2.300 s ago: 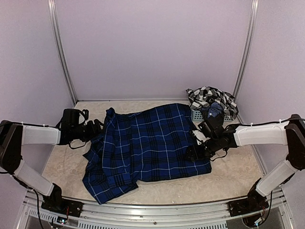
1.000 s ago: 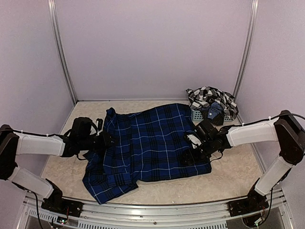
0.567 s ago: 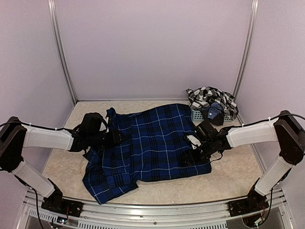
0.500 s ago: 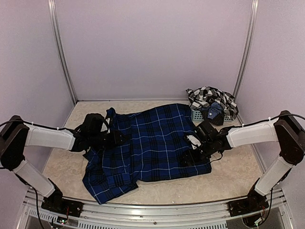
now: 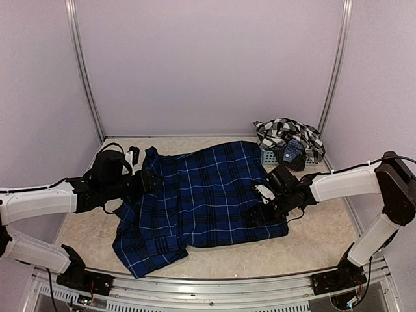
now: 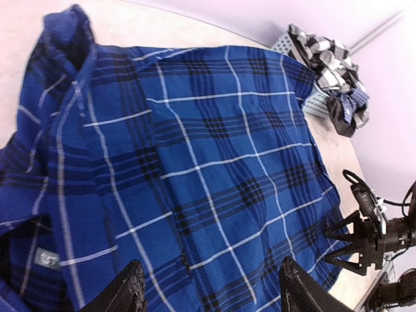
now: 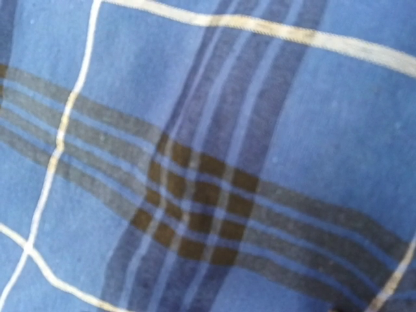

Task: Fold and stack the long sleeve shirts
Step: Smooth out the flattened shirt at the center of the board.

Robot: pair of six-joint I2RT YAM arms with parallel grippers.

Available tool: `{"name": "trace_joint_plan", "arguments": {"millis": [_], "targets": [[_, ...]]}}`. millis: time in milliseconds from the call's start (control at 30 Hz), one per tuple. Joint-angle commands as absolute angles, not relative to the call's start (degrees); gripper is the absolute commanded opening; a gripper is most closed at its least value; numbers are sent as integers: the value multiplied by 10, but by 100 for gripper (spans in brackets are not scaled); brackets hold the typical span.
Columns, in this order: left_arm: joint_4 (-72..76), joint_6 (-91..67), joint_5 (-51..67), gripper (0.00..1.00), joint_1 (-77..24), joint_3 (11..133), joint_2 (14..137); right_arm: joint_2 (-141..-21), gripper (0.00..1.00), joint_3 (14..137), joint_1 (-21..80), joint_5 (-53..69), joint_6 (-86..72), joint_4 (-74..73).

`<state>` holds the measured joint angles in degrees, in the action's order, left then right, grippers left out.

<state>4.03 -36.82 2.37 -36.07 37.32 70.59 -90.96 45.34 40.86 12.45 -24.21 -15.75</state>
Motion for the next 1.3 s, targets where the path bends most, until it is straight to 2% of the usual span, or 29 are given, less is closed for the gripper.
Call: {"name": "trace_joint_plan", "arguments": {"millis": [0, 267, 433, 533, 867, 1067, 1267], "targets": [[-69, -369, -89, 66, -346, 344, 661, -911, 74, 452, 416, 129, -243, -149], [-58, -369, -48, 57, -308, 308, 691, -915, 74, 454, 418, 132, -240, -148], [-20, -368, -14, 43, -308, 301, 728, -914, 74, 450, 420, 131, -240, -148], [-5, -372, -4, 38, -309, 300, 738, -915, 74, 448, 420, 131, -241, -148], [15, -377, 28, 0, -335, 328, 738, -911, 74, 445, 422, 130, -242, -146], [46, -385, 46, 0, -369, 373, 759, -913, 74, 445, 422, 131, -243, -142], [74, -378, 70, 0, -389, 421, 851, -906, 74, 440, 423, 127, -243, -145]]}}
